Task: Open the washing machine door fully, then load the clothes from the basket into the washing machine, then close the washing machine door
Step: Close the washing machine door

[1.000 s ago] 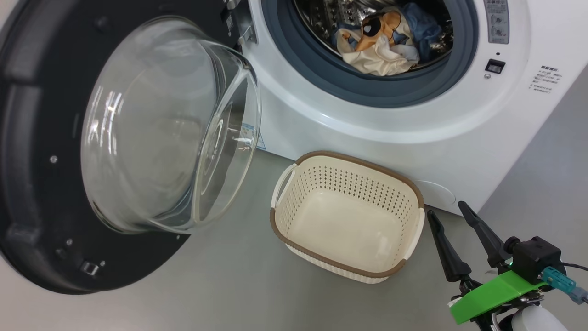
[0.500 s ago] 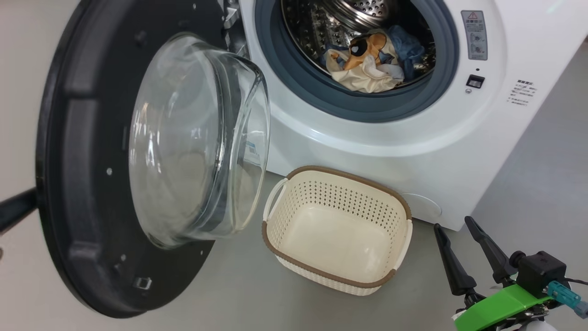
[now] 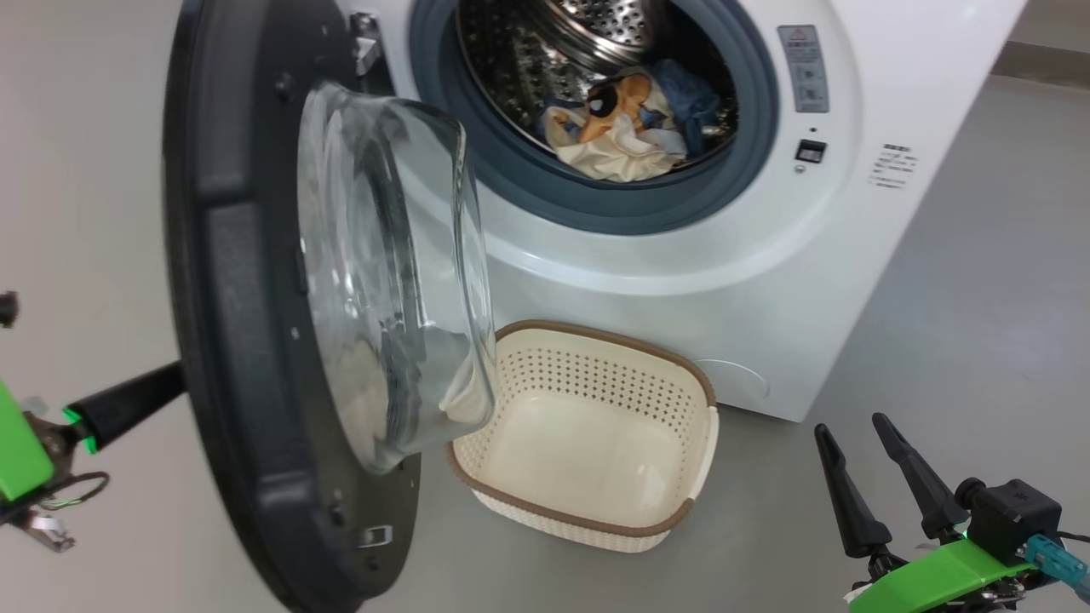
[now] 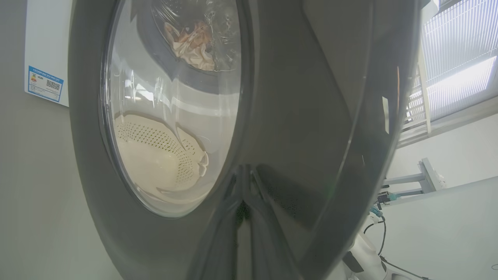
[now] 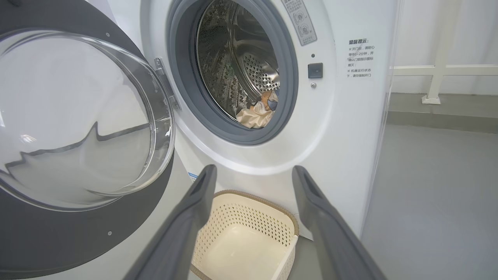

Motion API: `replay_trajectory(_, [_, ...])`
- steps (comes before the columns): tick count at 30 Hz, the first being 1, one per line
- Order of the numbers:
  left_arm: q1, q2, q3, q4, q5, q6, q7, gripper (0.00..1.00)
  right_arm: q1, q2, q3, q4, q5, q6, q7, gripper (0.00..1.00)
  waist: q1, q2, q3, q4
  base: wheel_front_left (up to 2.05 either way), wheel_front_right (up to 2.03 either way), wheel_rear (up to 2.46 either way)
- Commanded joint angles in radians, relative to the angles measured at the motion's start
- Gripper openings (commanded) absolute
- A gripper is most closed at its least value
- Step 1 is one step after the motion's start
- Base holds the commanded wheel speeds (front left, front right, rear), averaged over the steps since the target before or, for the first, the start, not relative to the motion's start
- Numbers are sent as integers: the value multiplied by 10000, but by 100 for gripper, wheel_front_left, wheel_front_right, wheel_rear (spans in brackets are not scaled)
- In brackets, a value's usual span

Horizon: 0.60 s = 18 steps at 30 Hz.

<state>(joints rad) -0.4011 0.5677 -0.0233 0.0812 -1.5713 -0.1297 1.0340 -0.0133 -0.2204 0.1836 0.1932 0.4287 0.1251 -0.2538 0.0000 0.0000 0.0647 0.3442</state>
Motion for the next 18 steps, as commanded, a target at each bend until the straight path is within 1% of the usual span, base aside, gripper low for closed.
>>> replay_trajectory(1, [-240,333,359,-416,8,-10,12,0,-89,-102,96,-266,-103,56,-80,100,0,0,-25,-169,0,0,0])
replay_trajectory(6, [-303,113,183,-783,76,-10,-67,0,-78,-82,-10,-329,-140,56,-80,100,0,0,13,-591,0,0,0])
replay_trajectory(8, [-352,-9,25,-1012,175,-10,-172,0,-44,-31,-125,-375,-168,56,-80,100,0,0,43,-1054,0,0,0])
replay_trajectory(18, [-513,-117,-270,-1164,455,-10,-478,0,-29,142,-349,-442,-200,56,-80,100,0,0,128,-2057,0,0,0])
